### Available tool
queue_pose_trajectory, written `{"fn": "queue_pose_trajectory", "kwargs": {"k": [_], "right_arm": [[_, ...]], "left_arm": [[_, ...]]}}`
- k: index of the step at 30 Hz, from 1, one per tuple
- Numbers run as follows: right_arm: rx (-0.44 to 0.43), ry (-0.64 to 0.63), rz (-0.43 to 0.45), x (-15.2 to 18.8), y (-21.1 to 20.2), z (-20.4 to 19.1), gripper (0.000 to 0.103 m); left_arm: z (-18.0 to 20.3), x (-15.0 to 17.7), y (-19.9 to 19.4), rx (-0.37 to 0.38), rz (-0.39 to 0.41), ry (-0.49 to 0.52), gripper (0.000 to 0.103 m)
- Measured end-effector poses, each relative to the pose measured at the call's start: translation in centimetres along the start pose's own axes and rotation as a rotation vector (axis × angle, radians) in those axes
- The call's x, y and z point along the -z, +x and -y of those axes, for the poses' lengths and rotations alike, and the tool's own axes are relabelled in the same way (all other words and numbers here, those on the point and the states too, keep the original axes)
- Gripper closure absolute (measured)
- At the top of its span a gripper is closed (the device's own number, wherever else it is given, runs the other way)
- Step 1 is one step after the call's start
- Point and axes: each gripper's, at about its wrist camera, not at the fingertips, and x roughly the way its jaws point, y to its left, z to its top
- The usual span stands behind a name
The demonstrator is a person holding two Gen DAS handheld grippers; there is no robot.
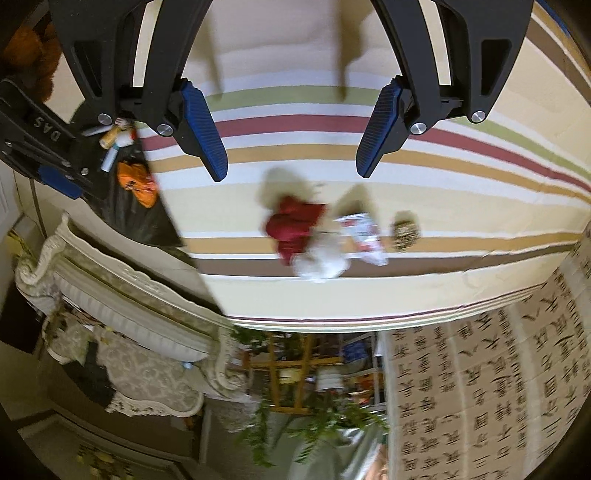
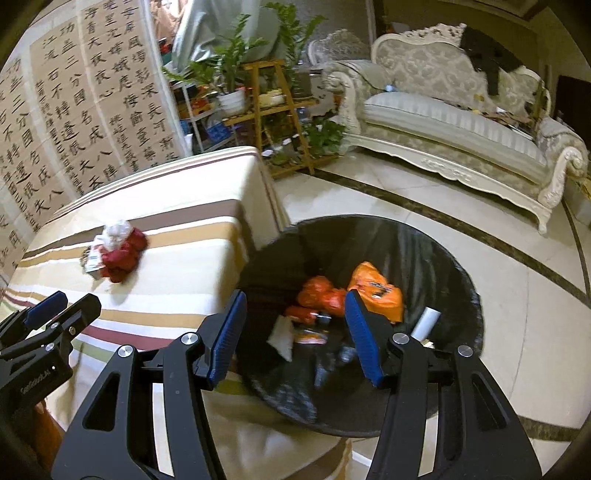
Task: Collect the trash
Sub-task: 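Move both tools back over the table toward the remaining trash, then grasp the red cloth with the right tool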
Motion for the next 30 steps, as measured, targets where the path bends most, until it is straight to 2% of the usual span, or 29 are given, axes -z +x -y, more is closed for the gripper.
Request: {"fn": "queue_pose_trajectory", "kwargs": {"k": [7,19,30], "right_arm": [[-0.045,-0.052,-0.007,-0.8,0.7,-3.8,0.048],[-0.135,-0.146,-0.008,-2.7,2.0,-10.9,0.048],[-0.172,-0.182,-0.066,-3.3,4.9,-15.0,0.047]], "left_arm": [[-4.3,0.0,0.2,-0.056,-0.006,-0.071,0.033],[-9.1,-0.2,0.5,-0.107,-0.005,-0.145,0.033],[-11.2,-0.2,0.8,-0.117,-0.016,-0.185,0.033]]}}
